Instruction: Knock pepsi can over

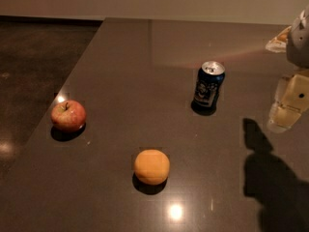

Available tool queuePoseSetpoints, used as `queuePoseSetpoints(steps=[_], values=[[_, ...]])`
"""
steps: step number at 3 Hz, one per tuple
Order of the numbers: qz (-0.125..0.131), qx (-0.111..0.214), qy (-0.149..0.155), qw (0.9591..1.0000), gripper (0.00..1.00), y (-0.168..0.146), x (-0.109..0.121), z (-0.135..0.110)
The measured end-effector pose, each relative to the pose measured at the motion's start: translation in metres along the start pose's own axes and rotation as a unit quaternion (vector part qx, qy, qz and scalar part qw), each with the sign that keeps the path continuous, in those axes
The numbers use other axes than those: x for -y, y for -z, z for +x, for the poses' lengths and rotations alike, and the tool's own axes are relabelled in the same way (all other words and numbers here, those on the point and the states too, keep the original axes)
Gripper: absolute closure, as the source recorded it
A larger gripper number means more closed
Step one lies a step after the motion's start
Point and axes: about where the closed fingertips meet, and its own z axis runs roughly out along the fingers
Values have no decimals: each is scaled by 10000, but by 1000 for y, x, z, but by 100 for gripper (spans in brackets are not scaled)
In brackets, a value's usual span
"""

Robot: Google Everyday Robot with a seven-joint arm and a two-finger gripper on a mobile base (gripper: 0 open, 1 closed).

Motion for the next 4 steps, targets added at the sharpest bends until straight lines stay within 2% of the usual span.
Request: queuePoseSetpoints(steps=[2,3,4], values=[[67,116,14,9999,0,-6,6,-6],[89,358,-52,9993,0,-26,24,-20],[-28,574,-181,9982,0,-47,35,-33]])
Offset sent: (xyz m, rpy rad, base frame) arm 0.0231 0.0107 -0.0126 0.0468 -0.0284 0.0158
